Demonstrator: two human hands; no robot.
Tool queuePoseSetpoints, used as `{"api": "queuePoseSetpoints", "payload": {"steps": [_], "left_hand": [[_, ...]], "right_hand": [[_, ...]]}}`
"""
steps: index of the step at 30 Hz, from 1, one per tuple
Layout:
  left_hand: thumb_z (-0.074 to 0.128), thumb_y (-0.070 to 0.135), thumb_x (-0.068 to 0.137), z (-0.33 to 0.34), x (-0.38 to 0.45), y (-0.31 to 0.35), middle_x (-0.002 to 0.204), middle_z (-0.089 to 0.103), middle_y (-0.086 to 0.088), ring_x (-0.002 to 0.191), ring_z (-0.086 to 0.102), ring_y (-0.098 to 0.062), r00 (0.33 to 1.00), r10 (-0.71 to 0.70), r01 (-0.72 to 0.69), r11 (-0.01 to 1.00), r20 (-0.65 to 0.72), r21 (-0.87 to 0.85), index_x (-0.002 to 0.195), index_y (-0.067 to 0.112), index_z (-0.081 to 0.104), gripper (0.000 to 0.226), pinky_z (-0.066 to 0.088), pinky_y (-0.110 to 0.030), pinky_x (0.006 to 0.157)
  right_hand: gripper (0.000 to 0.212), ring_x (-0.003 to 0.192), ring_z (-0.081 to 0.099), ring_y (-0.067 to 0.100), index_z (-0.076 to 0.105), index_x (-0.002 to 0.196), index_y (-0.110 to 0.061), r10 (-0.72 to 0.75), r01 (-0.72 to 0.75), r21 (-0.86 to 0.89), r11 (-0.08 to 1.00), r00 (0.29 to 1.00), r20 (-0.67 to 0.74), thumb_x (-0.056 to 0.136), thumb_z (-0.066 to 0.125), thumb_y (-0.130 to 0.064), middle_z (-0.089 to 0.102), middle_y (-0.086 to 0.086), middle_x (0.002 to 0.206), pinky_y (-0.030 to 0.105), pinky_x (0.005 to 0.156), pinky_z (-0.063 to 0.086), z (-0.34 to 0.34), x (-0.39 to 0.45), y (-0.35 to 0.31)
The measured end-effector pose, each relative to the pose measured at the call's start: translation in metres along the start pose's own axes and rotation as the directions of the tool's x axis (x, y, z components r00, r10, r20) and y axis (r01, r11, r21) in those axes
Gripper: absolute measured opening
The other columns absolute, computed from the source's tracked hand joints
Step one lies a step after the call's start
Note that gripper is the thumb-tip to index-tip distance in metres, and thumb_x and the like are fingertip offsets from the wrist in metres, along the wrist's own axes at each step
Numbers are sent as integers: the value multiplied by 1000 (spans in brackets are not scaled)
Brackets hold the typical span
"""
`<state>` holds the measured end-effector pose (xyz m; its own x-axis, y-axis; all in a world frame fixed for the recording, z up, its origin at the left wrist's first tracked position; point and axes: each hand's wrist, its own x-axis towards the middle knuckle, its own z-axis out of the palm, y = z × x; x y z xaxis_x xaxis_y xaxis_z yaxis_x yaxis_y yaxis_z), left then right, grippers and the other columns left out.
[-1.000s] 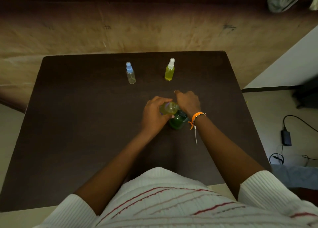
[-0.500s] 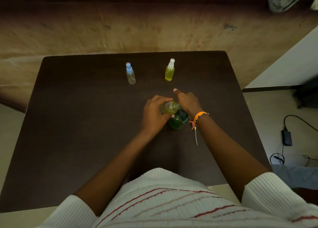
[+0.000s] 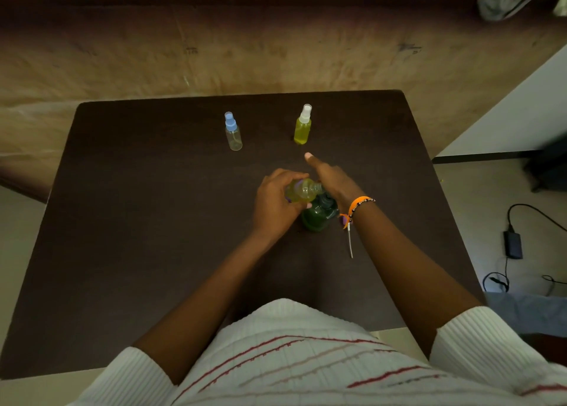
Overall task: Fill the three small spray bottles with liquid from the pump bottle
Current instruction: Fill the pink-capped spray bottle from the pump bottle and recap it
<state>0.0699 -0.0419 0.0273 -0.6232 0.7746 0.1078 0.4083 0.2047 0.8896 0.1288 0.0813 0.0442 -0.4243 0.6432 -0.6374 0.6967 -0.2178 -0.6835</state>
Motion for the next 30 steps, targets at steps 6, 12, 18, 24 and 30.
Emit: {"api": "queuePoseSetpoints", "payload": {"steps": [6,12,18,24,30], "left_hand": [[84,9,56,1,0,-4,99,63,0,93,60,-20,1000,-10,10,1000,4,10,104,14,67,51,49,-47,84],[83,8,57,0,-1,-1,100,62,-1,95,60,-19,1000,-8,8,1000,1,5,104,14,67,50,49,-46,86],[83,7,56,1,-1,-1,99,63,-1,94,60,-20,1000,-15,15,1000,2,17,104,14,67,51,49,-47,86],[83,7,55,2,-1,-3,100,63,-2,95,61,-21,1000,-20,20,1000,0,8,104,13,67,52,50,-46,85],[83,7,57,1,-2,0,99,61,0,92,60,-15,999,-36,36,999,24,-11,102,12,66,48,48,-22,78]], "right_hand": [[73,126,47,38,55,130,-3,-24,-6,-175,985,986,-166,92,37,-64,51,20,139,41,106,37,1,9,4],[80,128,49,33,50,139,-13,-3,7,-80,997,999,51,85,40,-71,49,16,143,47,110,37,1,5,2],[85,122,53,36,57,129,-5,-9,0,-98,995,996,-93,81,39,-73,55,19,135,45,104,41,3,4,5],[71,130,44,38,47,137,-2,-23,-12,-175,984,980,-197,96,35,-59,46,21,143,42,106,35,1,9,8],[106,121,54,35,57,129,-3,26,-31,-82,996,997,-68,65,29,-83,57,16,132,48,105,42,2,8,6]]}}
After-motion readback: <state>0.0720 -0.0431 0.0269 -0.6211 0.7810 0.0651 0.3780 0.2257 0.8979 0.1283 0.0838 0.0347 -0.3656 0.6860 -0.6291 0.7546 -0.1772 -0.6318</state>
